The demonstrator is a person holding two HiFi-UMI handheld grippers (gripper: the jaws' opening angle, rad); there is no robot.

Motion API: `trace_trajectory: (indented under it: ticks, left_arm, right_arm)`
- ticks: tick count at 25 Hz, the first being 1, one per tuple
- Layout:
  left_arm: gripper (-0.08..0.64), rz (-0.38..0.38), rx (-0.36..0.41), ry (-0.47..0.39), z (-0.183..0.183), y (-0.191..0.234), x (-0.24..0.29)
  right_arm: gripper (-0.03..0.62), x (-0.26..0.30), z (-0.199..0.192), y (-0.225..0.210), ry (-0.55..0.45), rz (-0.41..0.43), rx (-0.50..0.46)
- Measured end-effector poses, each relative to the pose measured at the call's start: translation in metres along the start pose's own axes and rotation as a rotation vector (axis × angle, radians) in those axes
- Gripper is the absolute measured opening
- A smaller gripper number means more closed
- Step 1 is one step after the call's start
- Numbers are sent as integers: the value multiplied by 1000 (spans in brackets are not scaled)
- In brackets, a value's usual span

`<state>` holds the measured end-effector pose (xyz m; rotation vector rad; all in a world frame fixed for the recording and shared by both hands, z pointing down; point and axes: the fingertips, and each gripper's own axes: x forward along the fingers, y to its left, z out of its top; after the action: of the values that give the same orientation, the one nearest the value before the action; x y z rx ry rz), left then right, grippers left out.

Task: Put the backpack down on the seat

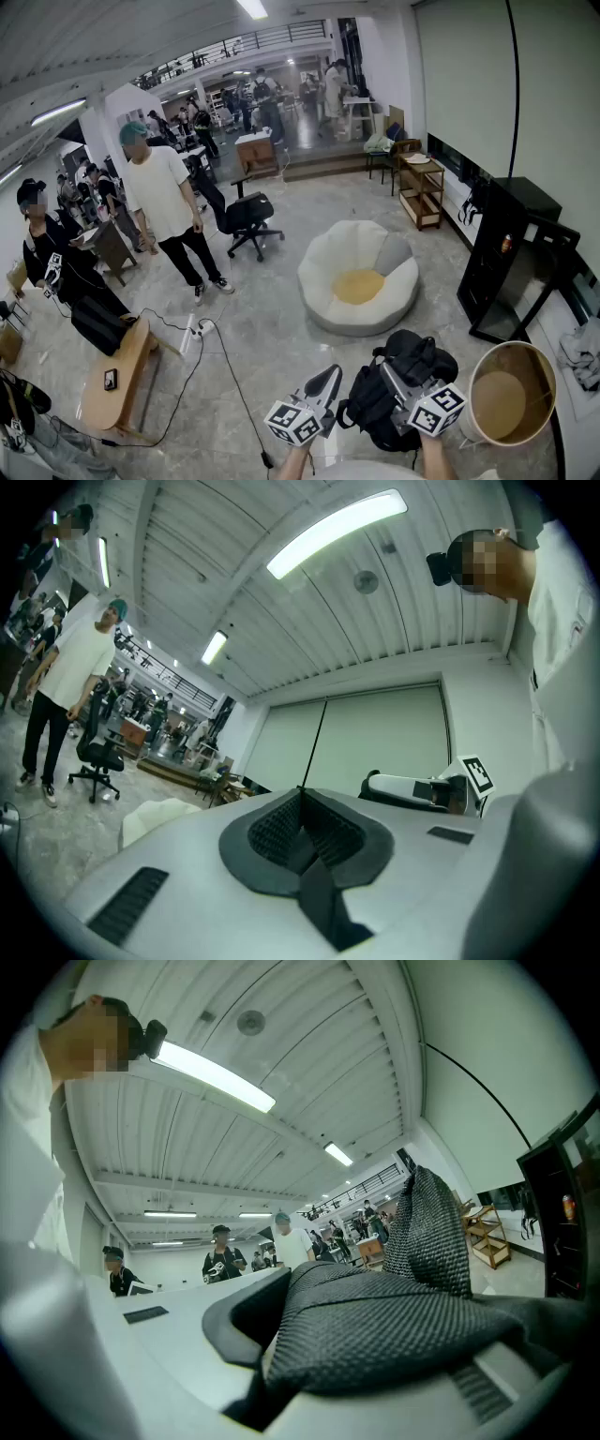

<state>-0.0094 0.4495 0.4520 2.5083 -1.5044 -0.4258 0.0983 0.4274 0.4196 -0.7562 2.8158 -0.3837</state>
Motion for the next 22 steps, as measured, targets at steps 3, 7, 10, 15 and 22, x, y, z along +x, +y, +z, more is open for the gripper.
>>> trace_trajectory:
  ticks: [3, 7, 10, 15, 22]
  left_arm:
    - [38, 12, 2, 2, -1, 4, -1]
    - [38, 21, -1, 7, -2, 5, -2]
    - [38, 18, 2, 11, -4, 3, 1]
    - [38, 16, 3, 14, -6, -7, 10]
    - [38, 25, -2, 19, -21, -31, 27]
  right_arm:
    - [58, 5, -1, -1, 10, -3, -2]
    - [58, 5, -3, -2, 20, -1, 7]
    - [57, 3, -6, -5, 23, -4, 22]
    - [57, -8, -2, -12, 12, 1, 54]
    - [57, -26, 0, -22, 15, 46, 55]
